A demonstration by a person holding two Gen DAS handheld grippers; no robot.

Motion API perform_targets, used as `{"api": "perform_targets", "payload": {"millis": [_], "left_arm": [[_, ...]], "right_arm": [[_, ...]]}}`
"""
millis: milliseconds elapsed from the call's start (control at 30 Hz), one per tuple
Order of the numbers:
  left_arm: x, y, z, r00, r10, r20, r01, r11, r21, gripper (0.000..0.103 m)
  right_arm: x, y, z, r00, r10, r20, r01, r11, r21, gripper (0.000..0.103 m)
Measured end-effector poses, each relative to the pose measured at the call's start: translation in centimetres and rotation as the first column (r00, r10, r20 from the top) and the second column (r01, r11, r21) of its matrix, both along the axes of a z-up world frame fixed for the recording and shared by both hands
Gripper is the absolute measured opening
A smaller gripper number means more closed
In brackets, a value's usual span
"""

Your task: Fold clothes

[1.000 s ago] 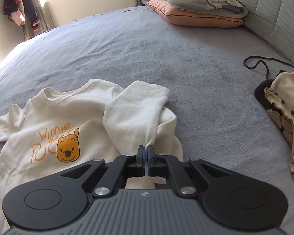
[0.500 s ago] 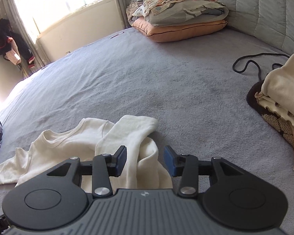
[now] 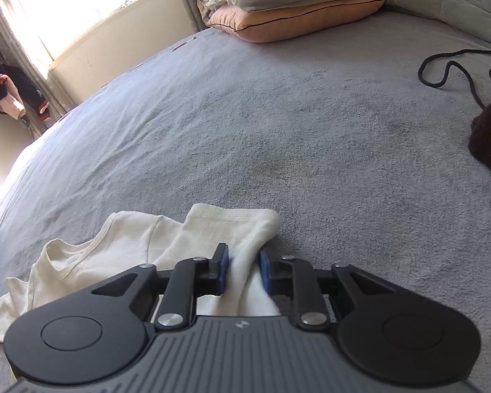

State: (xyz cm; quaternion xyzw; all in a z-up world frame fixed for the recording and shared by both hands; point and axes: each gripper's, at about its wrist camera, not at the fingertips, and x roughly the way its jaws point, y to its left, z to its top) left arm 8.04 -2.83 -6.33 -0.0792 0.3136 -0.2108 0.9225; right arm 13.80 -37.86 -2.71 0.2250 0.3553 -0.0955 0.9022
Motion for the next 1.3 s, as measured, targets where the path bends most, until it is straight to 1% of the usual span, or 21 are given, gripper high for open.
{"api": "perform_targets", "payload": {"millis": [100,200,267,333,433,533,600,667,767,833,900,967,1000,1100,1233,1300], "left_arm": [[0.0,-0.1,0.0,1.000,0.001,-0.001,-0.001,1.000,0.006,0.102],[-0.1,-0.4,0.1,1.000,-0.002,-0.002,0.002,1.000,0.022,0.102],[-0.2,-0.5,0.2,1.000,-0.007,-0.004,0.007,1.000,0.022,0.102],[-0.2,-0.5,0.2,1.000,-0.009,-0.005,0.009,1.000,0.024,0.102],[-0.3,-0.5,0.2,1.000,-0.009,-0.004,0.009,1.000,0.027,0.102],[-0.3,-0.5,0.2,1.000,-0.010,-0.006,0.011,1.000,0.026,0.102],[-0.2,-0.5,0.2,1.000,-0.011,-0.007,0.011,1.000,0.025,0.103],[-0.2,-0.5,0.2,1.000,-0.012,-0.008,0.012,1.000,0.026,0.102],[-0.3,-0.6,0.2,1.000,-0.015,-0.009,0.015,0.999,0.028,0.103],[-0.3,-0.5,0.2,1.000,-0.017,-0.012,0.017,0.999,0.029,0.103],[-0.4,-0.5,0.3,1.000,-0.019,-0.016,0.020,0.999,0.028,0.103],[-0.4,-0.4,0.4,0.999,-0.024,-0.025,0.024,0.999,0.025,0.102],[-0.4,-0.4,0.5,0.999,-0.026,-0.031,0.026,0.999,0.022,0.102],[-0.2,-0.1,0.9,0.998,-0.030,-0.057,0.031,0.999,0.008,0.102],[0.0,0.3,1.6,0.994,-0.027,-0.103,0.028,1.000,0.009,0.102],[0.2,0.7,2.1,0.993,-0.023,-0.120,0.026,0.999,0.024,0.102]], "right_arm": [[-1.1,-0.3,2.2,0.997,-0.025,0.068,0.031,0.995,-0.095,0.011],[-2.1,-1.2,4.9,0.990,-0.071,0.125,0.100,0.965,-0.241,0.006],[-2.7,-2.0,6.7,0.982,-0.103,0.159,0.154,0.922,-0.355,0.006],[-3.3,-3.2,8.6,0.971,-0.134,0.199,0.212,0.867,-0.451,0.006],[-4.0,-5.6,10.4,0.952,-0.180,0.248,0.289,0.799,-0.527,0.006],[-4.7,-8.0,11.0,0.935,-0.226,0.272,0.348,0.728,-0.591,0.006],[-5.2,-9.6,10.9,0.925,-0.259,0.277,0.378,0.692,-0.615,0.006],[-5.7,-10.9,10.4,0.922,-0.282,0.266,0.388,0.677,-0.625,0.006],[-6.3,-12.3,8.8,0.919,-0.320,0.228,0.391,0.674,-0.627,0.006],[-6.6,-12.8,7.5,0.918,-0.342,0.199,0.388,0.681,-0.620,0.006],[-6.8,-12.7,5.7,0.920,-0.362,0.147,0.370,0.688,-0.624,0.006],[-6.9,-12.7,4.3,0.919,-0.381,0.100,0.356,0.693,-0.627,0.007],[-6.9,-12.8,3.8,0.917,-0.391,0.080,0.351,0.697,-0.625,0.010],[-7.5,-12.6,4.2,0.906,-0.415,0.086,0.377,0.696,-0.611,0.026],[-8.7,-12.1,6.0,0.898,-0.429,0.103,0.416,0.747,-0.518,0.037],[-9.4,-11.4,6.8,0.898,-0.425,0.116,0.426,0.771,-0.474,0.038]]}}
